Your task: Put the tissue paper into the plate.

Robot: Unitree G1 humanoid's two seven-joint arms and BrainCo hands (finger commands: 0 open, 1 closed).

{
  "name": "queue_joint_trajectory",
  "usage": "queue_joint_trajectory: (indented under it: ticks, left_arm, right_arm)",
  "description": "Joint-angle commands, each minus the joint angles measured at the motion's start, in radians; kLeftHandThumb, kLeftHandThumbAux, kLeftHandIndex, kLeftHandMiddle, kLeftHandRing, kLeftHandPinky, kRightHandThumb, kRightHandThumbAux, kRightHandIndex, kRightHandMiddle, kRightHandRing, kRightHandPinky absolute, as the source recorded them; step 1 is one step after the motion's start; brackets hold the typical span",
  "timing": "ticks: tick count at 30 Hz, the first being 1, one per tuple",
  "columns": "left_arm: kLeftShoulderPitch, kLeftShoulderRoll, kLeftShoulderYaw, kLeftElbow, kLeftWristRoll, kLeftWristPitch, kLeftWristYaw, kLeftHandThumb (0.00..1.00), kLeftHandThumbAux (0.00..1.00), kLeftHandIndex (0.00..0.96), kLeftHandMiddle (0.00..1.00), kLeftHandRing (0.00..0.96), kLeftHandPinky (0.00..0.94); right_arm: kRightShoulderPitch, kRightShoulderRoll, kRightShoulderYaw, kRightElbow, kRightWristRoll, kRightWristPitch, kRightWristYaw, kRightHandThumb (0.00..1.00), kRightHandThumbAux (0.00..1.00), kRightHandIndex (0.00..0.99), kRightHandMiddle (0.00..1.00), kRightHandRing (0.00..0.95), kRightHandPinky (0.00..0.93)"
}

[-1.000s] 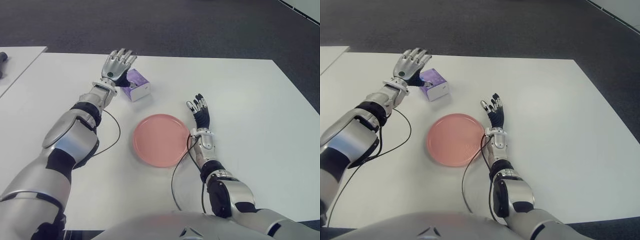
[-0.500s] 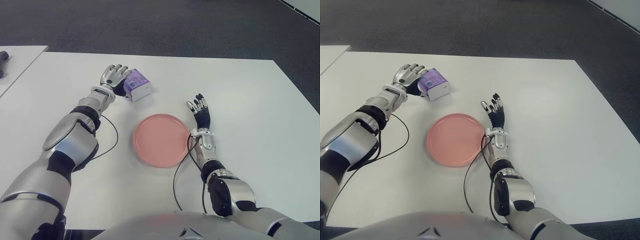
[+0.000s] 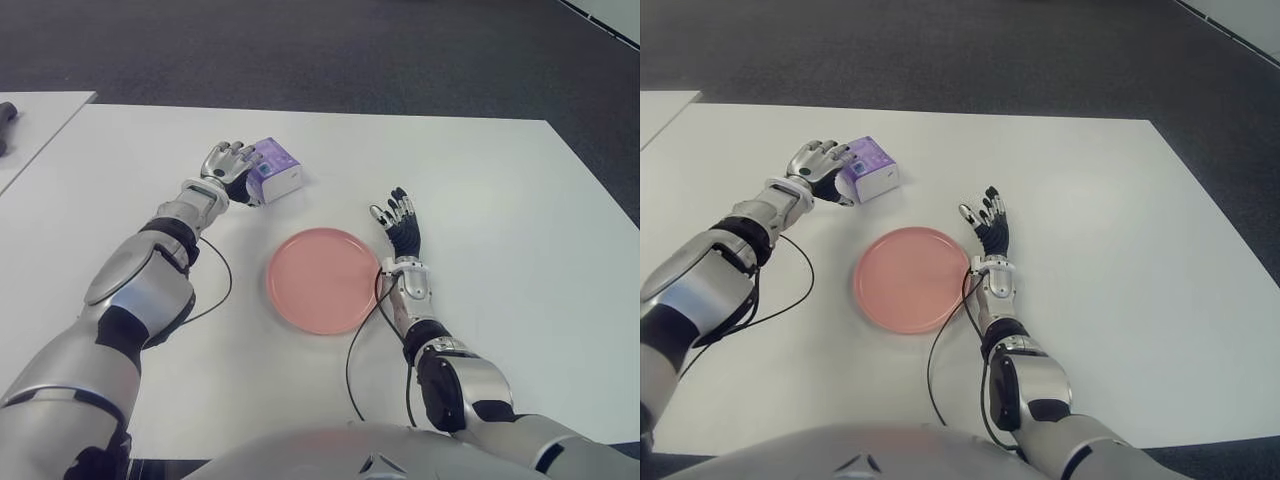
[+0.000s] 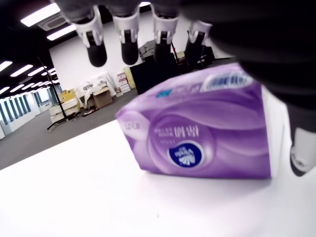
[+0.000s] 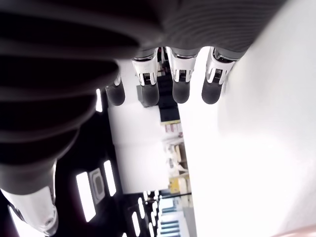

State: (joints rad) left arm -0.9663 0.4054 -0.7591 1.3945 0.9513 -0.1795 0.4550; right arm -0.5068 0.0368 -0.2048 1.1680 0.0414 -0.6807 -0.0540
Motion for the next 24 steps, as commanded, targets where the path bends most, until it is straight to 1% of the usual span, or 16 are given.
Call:
queue_joint_trajectory:
  ticks: [1, 6, 11, 15, 19, 24]
  left_arm:
    - [0.028, 0.007, 0.012, 0.007, -0.011, -0.007, -0.047, 0.0, 0.471, 0.04, 0.0, 0.0, 0.02]
    - [0.049, -0.002, 0.043, 0.008, -0.046, -0.008, -0.097, 0.0, 0.488, 0.074, 0.004, 0.0, 0.024]
    - [0.059, -0.003, 0.035, 0.007, -0.037, -0.013, -0.115, 0.0, 0.495, 0.103, 0.022, 0.01, 0.046]
    - [0.08, -0.002, 0.023, 0.006, -0.025, -0.019, -0.098, 0.0, 0.493, 0.12, 0.035, 0.02, 0.061]
    - [0.088, -0.005, 0.017, 0.005, -0.02, -0.022, -0.09, 0.0, 0.492, 0.128, 0.041, 0.023, 0.055]
    - [0.102, -0.011, 0.004, 0.004, -0.007, -0.037, -0.068, 0.0, 0.495, 0.116, 0.029, 0.01, 0.034]
  right_arm:
    - [0.109, -0.005, -0.005, 0.086, 0.0, 0.062, 0.0, 0.158, 0.702, 0.01, 0.0, 0.0, 0.033]
    - [0.111, -0.009, 0.001, 0.087, -0.008, 0.06, -0.008, 0.149, 0.702, 0.006, 0.0, 0.0, 0.03]
    - [0.112, -0.011, 0.003, 0.086, -0.008, 0.063, -0.009, 0.145, 0.702, 0.006, 0.0, 0.0, 0.035]
    - [0.11, -0.008, -0.002, 0.087, 0.001, 0.072, -0.009, 0.143, 0.699, 0.007, 0.0, 0.0, 0.034]
    - [0.111, -0.006, -0.003, 0.086, 0.003, 0.074, -0.011, 0.142, 0.695, 0.008, 0.0, 0.0, 0.035]
    - [0.116, -0.003, -0.002, 0.082, 0.003, 0.068, -0.017, 0.136, 0.688, 0.011, 0.0, 0.0, 0.042]
